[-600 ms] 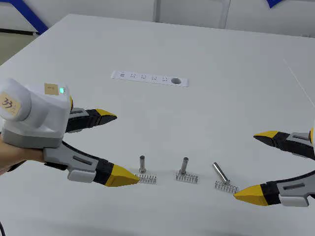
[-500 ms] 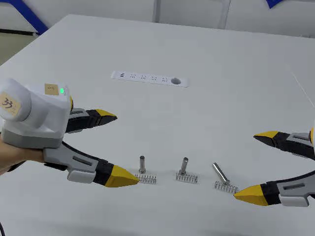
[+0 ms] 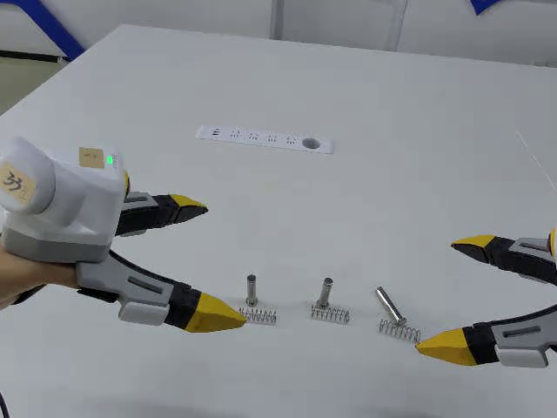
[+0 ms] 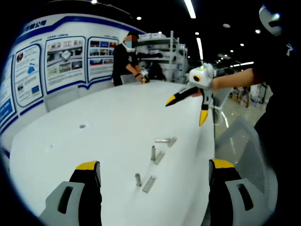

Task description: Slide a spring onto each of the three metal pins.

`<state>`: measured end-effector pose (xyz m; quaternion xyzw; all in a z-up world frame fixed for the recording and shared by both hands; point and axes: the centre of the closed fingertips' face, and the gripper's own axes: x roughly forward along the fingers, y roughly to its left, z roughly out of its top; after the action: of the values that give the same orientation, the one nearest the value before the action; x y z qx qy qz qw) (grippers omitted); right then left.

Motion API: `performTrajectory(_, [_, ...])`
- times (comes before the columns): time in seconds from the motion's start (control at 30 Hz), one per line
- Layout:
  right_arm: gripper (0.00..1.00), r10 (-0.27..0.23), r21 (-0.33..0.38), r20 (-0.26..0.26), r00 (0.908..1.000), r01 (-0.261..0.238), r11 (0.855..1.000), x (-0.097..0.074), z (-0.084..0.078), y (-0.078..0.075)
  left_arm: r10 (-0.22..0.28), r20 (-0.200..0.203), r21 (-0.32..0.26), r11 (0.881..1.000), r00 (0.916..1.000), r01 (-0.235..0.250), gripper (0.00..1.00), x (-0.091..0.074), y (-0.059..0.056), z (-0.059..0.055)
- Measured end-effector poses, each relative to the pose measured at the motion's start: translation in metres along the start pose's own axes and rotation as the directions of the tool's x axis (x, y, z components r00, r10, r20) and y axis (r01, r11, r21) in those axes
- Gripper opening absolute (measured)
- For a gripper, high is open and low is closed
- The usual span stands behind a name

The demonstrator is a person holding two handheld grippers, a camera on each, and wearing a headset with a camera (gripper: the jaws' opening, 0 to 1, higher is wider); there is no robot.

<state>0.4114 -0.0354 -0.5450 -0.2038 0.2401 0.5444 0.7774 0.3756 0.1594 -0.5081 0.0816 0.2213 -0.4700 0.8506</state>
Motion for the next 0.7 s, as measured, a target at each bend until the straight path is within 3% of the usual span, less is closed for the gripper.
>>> performTrajectory(0.5, [0.90, -0.002, 0.024, 0.001, 1.0000, 0.002, 1.000, 0.0046, -0.0018, 0.0019, -0.003, -0.007, -0.014, 1.000, 1.0000, 0.003, 0.97, -0.0005, -0.0009, -0.0084])
performTrajectory(0.7, [0.87, -0.030, 0.036, 0.003, 0.9995, 0.030, 0.999, 0.0087, -0.0022, -0.0046, 0.006, 0.016, -0.042, 0.999, 0.9999, -0.006, 0.98, -0.0013, 0.0015, -0.0101])
